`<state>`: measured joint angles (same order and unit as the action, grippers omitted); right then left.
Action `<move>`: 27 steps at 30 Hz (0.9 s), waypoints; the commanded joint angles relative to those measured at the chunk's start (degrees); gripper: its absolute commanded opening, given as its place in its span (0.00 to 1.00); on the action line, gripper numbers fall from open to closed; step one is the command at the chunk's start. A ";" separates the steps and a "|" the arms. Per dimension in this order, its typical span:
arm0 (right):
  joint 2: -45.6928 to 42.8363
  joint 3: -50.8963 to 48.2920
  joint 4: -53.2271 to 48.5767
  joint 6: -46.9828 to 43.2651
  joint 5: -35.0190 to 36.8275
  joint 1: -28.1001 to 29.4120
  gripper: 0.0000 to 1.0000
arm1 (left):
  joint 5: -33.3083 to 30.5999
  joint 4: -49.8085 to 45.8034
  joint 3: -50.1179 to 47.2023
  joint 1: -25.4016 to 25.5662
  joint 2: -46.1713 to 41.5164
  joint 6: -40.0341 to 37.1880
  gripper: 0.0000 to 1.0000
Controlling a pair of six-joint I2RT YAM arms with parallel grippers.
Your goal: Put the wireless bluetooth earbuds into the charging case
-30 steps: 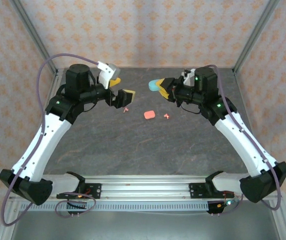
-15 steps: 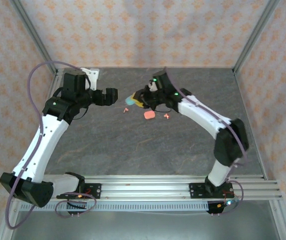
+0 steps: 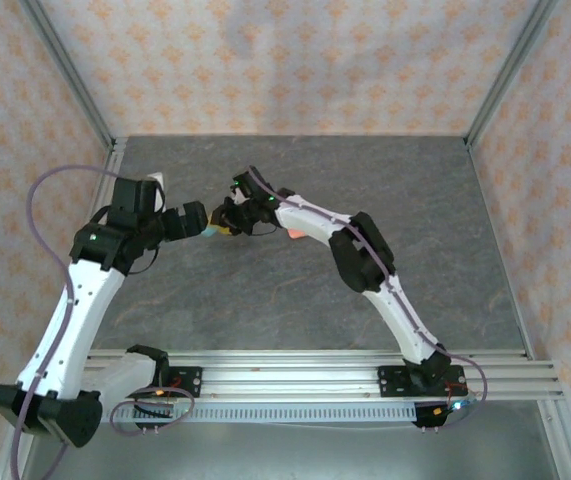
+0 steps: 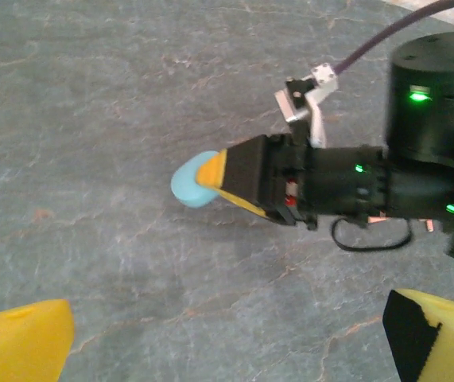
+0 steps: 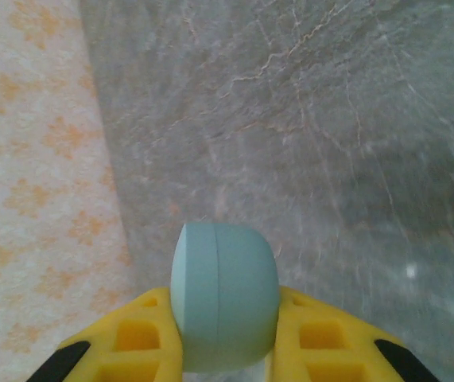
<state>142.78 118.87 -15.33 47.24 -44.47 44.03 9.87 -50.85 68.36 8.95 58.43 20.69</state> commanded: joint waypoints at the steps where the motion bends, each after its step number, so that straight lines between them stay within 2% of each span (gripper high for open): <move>1: 4.03 6.97 -1.51 -2.63 -0.88 1.03 0.10 | -2.69 -4.13 -2.15 -0.30 -4.42 3.07 1.00; 5: 6.28 8.11 -2.45 -2.33 -1.34 1.23 0.15 | -3.18 -5.26 -4.73 -0.28 -8.62 5.35 1.00; 9: 5.20 7.21 -6.15 -5.31 -0.84 1.23 0.36 | -3.52 -5.76 -6.29 -0.25 -11.10 6.28 1.00; 13: 2.88 6.80 -10.81 -8.15 -0.65 1.23 0.50 | -3.72 -6.25 -6.13 -0.25 -11.49 5.59 1.00; 18: -2.11 6.02 -17.87 -11.62 1.63 0.93 0.52 | -1.77 -5.86 -4.82 -0.29 -11.67 4.11 1.00; 23: -9.55 5.35 -25.08 -14.79 4.05 -0.31 0.53 | 5.79 -0.99 -4.81 -0.25 -11.21 4.25 1.00; 27: -16.18 1.15 -29.17 -17.98 4.50 -3.53 0.53 | 9.97 5.05 -6.35 -0.08 -10.71 3.22 1.00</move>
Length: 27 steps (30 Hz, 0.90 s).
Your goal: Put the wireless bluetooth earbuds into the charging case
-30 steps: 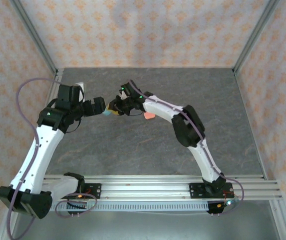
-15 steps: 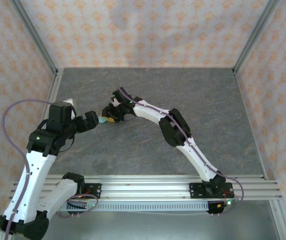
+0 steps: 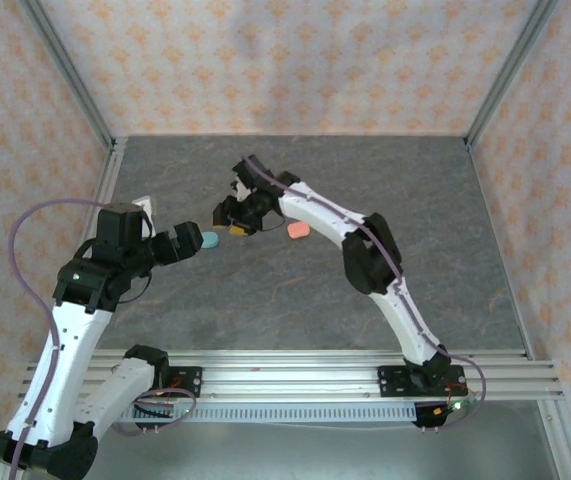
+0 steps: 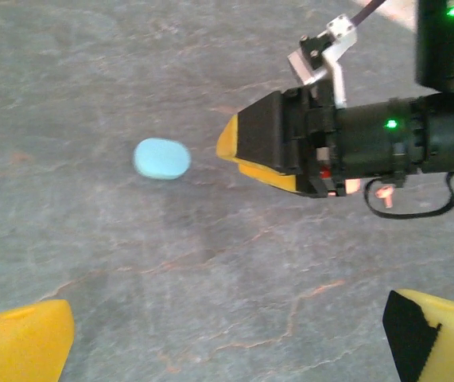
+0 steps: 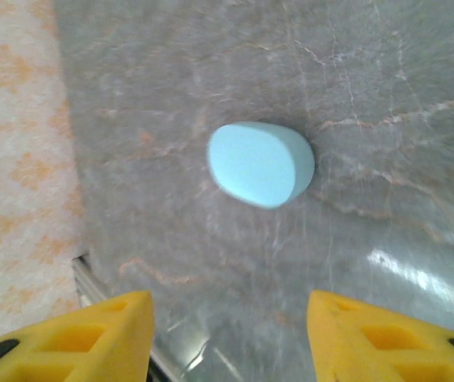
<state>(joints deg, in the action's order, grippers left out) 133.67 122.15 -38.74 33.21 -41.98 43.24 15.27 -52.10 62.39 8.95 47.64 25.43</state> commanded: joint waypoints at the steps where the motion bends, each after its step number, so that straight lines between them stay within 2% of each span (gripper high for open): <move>1: -8.44 -3.63 -6.69 -4.21 2.09 -4.09 0.53 | 4.43 7.09 -0.51 -0.07 0.19 -1.72 1.00; 3: -10.36 -5.46 -9.94 -4.86 0.88 -7.37 0.53 | 5.17 9.84 -0.51 0.54 0.96 -1.09 1.00; 5: -12.12 -6.94 -13.51 -7.07 2.84 -10.29 0.54 | 4.22 10.70 0.47 2.33 2.26 -2.20 0.98; 9: -15.34 -10.32 -18.57 -12.20 12.26 -14.63 0.59 | -0.12 9.45 1.94 7.53 6.89 -12.38 0.98; 12: -13.62 -8.95 -23.43 -14.68 17.52 -16.33 0.62 | -0.75 6.99 4.14 8.01 10.43 -18.62 0.98; 14: -11.08 -6.57 -26.32 -16.61 18.74 -16.18 0.65 | -0.65 6.05 5.03 8.01 11.58 -20.40 0.98; 19: -4.23 1.38 -32.22 -17.76 21.45 -15.42 0.73 | 2.74 8.98 -0.40 8.01 11.95 -20.19 0.98; 27: 4.32 12.71 -38.32 -17.97 31.99 -11.74 0.74 | 5.58 6.32 -1.59 8.10 13.66 -20.10 0.98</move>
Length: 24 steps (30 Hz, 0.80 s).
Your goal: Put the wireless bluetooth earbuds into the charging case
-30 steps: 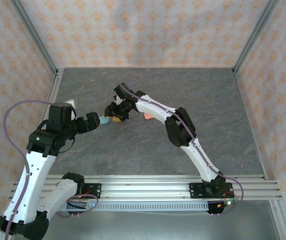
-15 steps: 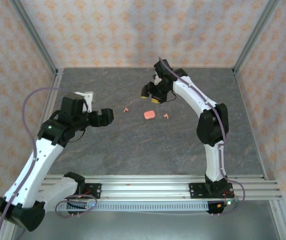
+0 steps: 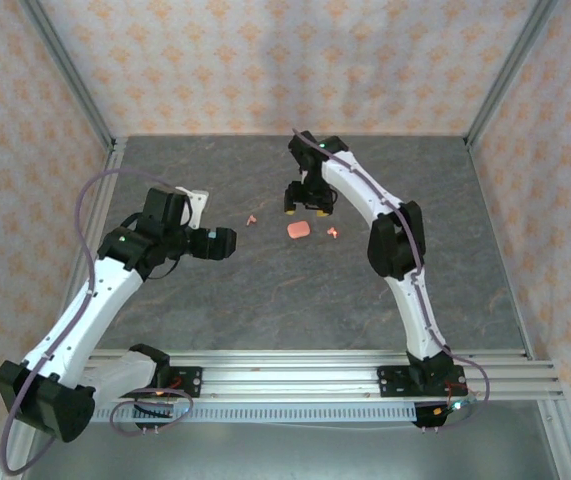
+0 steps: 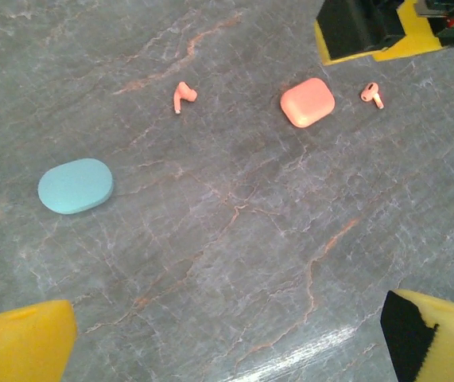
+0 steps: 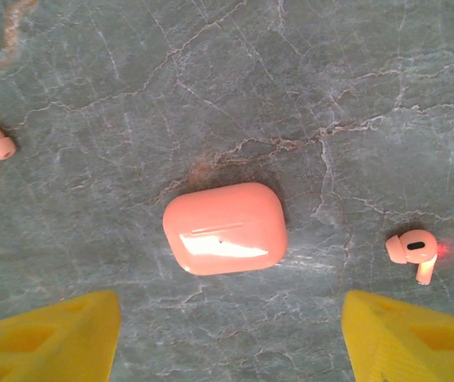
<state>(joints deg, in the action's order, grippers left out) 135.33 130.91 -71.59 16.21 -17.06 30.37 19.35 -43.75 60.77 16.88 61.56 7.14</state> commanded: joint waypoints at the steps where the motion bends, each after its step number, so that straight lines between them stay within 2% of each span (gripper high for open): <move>1: 3.74 5.01 -6.26 -0.81 7.70 1.26 0.74 | 1.47 -2.26 -0.33 0.08 -0.43 -1.85 0.99; 14: 9.96 6.61 -4.54 -2.30 3.33 1.53 0.76 | 2.03 3.84 -2.78 0.25 2.84 4.00 0.99; 24: 12.26 6.62 -4.59 -3.62 1.01 1.56 0.73 | 0.41 3.75 -0.68 0.47 6.62 4.55 0.99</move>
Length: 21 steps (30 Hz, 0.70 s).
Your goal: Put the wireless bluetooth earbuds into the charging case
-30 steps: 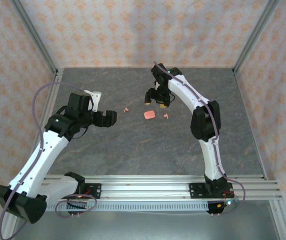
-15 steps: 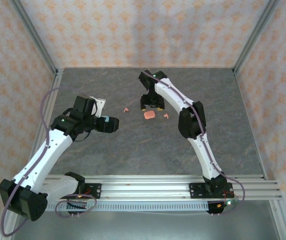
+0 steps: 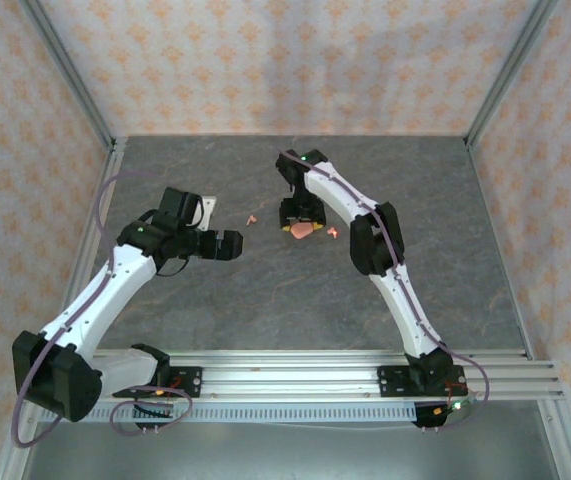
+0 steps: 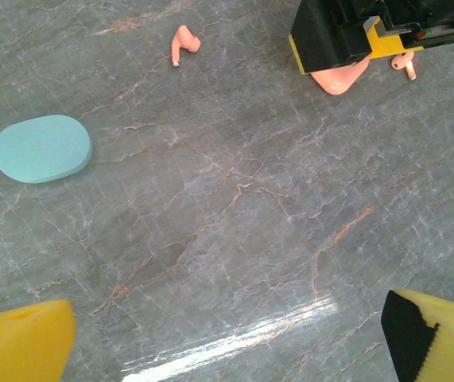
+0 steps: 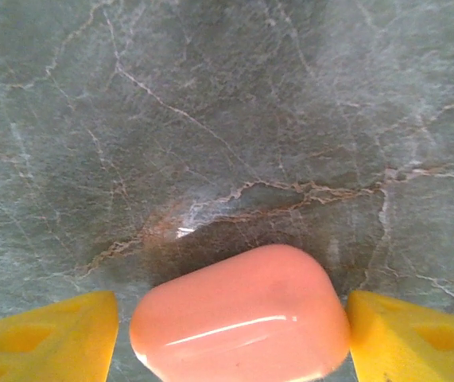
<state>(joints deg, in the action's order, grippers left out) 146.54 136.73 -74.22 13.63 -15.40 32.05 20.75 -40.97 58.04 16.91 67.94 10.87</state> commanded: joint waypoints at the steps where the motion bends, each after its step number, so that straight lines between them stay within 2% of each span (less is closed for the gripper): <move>1: 0.94 0.38 -2.03 -1.06 -1.19 -0.10 0.72 | -1.14 0.97 2.17 0.50 0.35 0.86 0.99; 13: -1.53 -1.99 -2.81 0.51 -5.23 0.03 0.60 | 0.15 1.71 3.31 0.49 2.50 -0.25 0.99; 16: -5.03 -4.68 -0.28 4.43 -9.24 -0.44 0.58 | 1.59 4.75 2.46 0.56 1.28 0.08 0.99; 21: -15.22 -17.12 12.90 17.20 -18.16 -2.96 0.53 | 6.09 13.39 -0.13 0.54 -2.29 0.46 0.99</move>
<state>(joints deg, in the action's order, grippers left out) 138.78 123.22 -68.38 22.22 -27.73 30.96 23.05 -34.48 59.05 16.91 68.20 11.05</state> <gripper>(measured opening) 0.572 0.990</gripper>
